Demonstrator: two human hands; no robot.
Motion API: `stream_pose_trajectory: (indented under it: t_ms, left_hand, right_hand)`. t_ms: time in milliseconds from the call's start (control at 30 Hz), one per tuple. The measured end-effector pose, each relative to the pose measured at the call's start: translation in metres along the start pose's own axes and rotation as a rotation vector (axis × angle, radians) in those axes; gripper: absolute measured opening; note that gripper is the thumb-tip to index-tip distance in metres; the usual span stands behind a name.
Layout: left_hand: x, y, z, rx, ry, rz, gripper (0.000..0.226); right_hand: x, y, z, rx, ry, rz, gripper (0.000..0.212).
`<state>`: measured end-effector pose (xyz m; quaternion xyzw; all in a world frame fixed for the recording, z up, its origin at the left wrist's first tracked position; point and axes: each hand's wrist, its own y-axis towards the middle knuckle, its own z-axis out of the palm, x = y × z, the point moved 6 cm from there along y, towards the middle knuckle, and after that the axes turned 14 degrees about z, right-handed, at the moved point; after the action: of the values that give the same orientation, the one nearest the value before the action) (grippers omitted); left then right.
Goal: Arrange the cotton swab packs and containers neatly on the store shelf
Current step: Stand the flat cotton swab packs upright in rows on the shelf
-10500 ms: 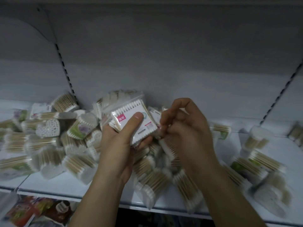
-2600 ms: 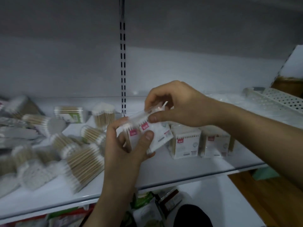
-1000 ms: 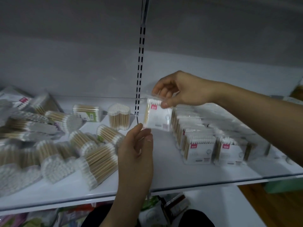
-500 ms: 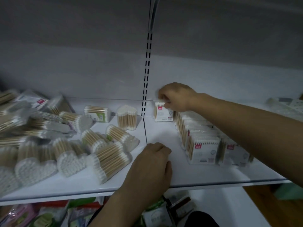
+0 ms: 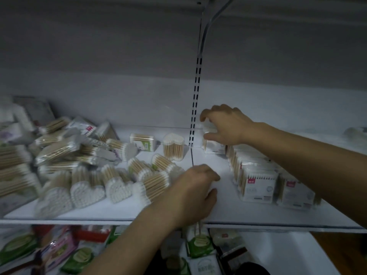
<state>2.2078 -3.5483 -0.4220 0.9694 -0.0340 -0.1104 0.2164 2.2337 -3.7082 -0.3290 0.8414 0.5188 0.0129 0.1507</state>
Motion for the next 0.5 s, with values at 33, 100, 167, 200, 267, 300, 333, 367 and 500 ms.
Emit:
stream_pose_trajectory:
  t_ms: [33, 100, 167, 200, 267, 300, 333, 367, 500]
  left_hand:
    - [0.002, 0.000, -0.016, -0.025, 0.045, 0.003, 0.040]
    - [0.011, -0.007, -0.048, -0.065, 0.130, -0.024, 0.039]
    - [0.023, -0.022, -0.079, -0.088, 0.202, -0.066, 0.036]
    - [0.031, -0.032, -0.094, -0.088, 0.236, -0.101, 0.035]
    - [0.049, -0.054, -0.123, -0.079, 0.317, -0.174, 0.036]
    - [0.058, -0.066, -0.137, -0.072, 0.346, -0.210, 0.039]
    - [0.067, -0.079, -0.150, -0.064, 0.371, -0.252, 0.041]
    - [0.076, -0.091, -0.162, -0.062, 0.398, -0.289, 0.043]
    - [0.111, -0.139, -0.201, -0.065, 0.446, -0.391, 0.041]
  right_hand:
    - [0.008, -0.005, -0.008, -0.004, 0.030, -0.024, 0.053]
    - [0.029, -0.013, -0.022, -0.016, 0.075, -0.081, 0.049]
    - [0.054, -0.015, -0.033, -0.029, 0.138, -0.134, 0.045]
    - [0.067, -0.015, -0.038, -0.033, 0.175, -0.162, 0.043]
    - [0.096, -0.012, -0.045, -0.038, 0.243, -0.222, 0.039]
    - [0.111, -0.009, -0.048, -0.037, 0.264, -0.251, 0.037]
    - [0.128, -0.004, -0.048, -0.035, 0.275, -0.277, 0.035]
    - [0.145, 0.002, -0.047, -0.032, 0.283, -0.302, 0.032]
    - [0.213, 0.039, -0.038, 0.003, 0.328, -0.363, 0.033]
